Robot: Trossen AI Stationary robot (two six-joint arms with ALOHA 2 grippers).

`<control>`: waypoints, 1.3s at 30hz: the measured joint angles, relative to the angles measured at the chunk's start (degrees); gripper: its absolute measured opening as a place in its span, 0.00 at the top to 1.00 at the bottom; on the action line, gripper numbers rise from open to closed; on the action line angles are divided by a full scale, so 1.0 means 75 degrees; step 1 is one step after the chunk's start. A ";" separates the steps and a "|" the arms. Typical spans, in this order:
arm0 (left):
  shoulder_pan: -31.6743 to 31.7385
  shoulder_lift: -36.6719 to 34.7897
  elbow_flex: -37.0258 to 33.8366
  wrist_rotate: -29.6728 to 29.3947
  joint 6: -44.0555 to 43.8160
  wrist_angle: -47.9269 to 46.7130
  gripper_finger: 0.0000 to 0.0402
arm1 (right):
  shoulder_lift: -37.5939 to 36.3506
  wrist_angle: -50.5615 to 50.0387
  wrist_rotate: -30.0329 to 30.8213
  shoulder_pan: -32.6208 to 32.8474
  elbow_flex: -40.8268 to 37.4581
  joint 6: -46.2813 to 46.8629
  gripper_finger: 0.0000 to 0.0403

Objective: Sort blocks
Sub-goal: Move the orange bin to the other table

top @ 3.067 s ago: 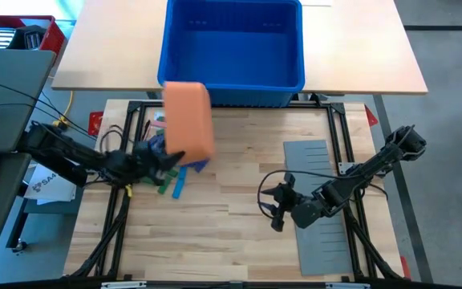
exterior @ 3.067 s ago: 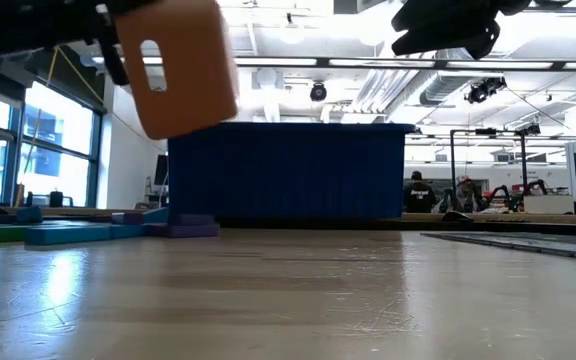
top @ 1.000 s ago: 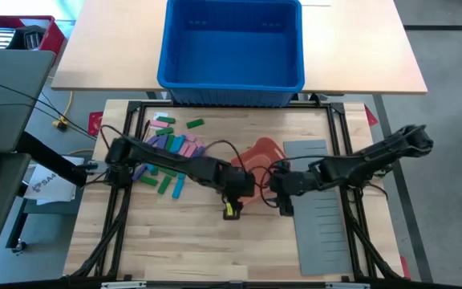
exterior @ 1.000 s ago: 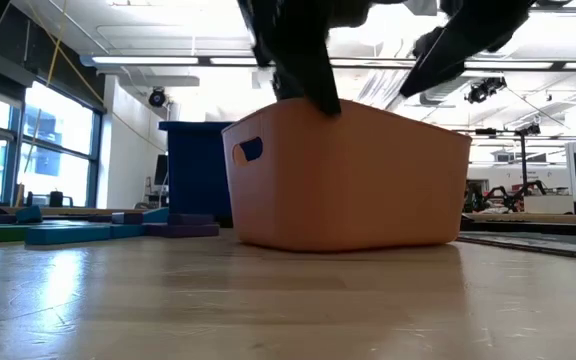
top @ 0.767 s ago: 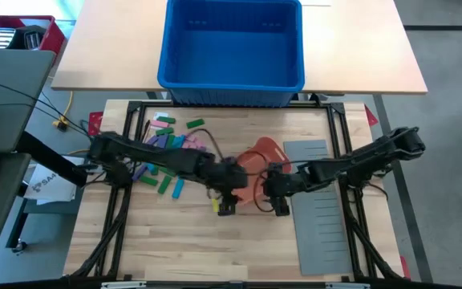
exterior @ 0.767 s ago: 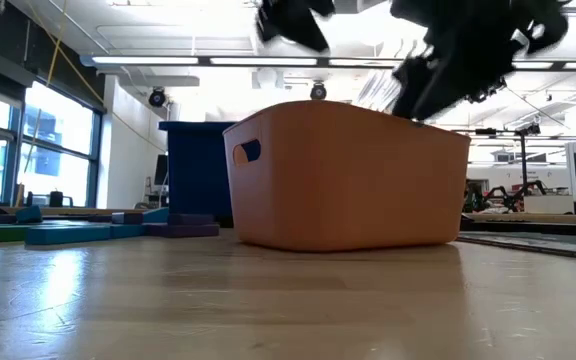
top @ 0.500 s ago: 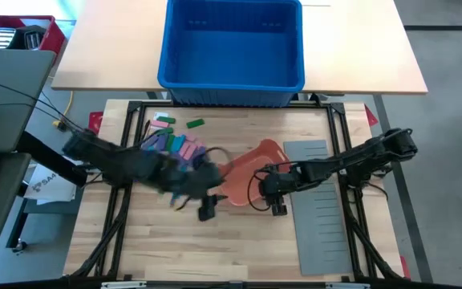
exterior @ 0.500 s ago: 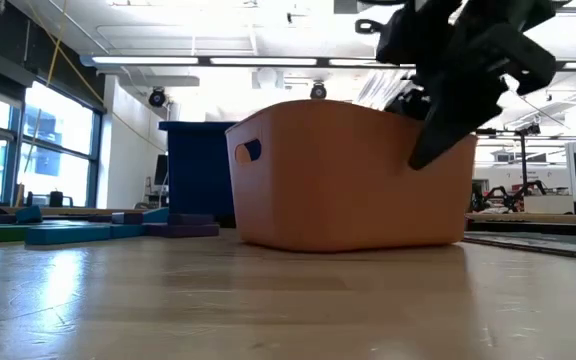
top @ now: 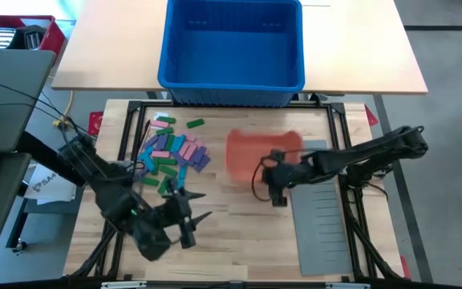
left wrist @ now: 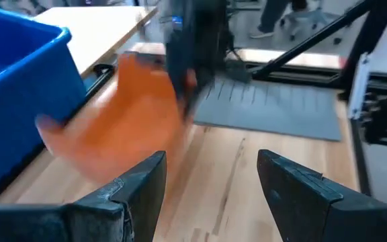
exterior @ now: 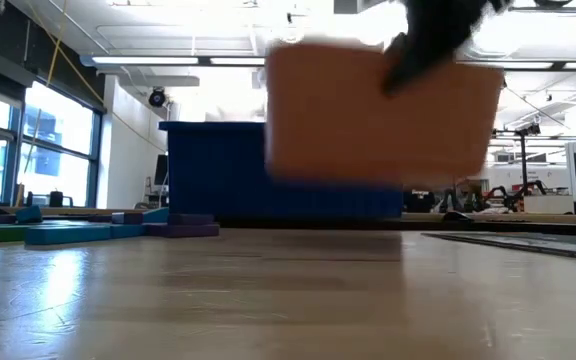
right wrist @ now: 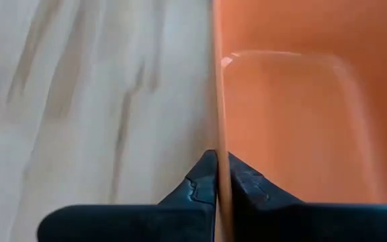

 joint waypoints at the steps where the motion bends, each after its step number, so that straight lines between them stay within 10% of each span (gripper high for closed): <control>1: -0.0020 0.0081 -0.0123 -0.0018 -0.0173 0.0005 0.43 | -0.0109 -0.0204 0.0426 -0.0008 0.0307 -0.0080 0.99; 15: 0.0221 0.0617 -0.1150 -0.0496 -0.1258 0.0170 0.43 | -0.0614 -0.2734 0.4074 -0.2464 0.3795 -0.1102 1.00; 20: 0.0351 0.0617 -0.1156 -0.0526 -0.0999 0.0181 0.43 | -0.0663 -0.2373 0.3421 -0.4751 0.4180 -0.1553 1.00; 29: 0.0584 0.0581 -0.1430 -0.0689 -0.0518 0.0162 0.43 | -0.0251 -0.1724 -0.0206 -0.9214 0.4155 -0.0879 1.00; 39: 0.1782 0.0574 -0.2725 -0.0253 -0.0580 0.0257 0.43 | 0.1807 -0.1907 -0.0997 -1.0951 0.4055 -0.0201 1.00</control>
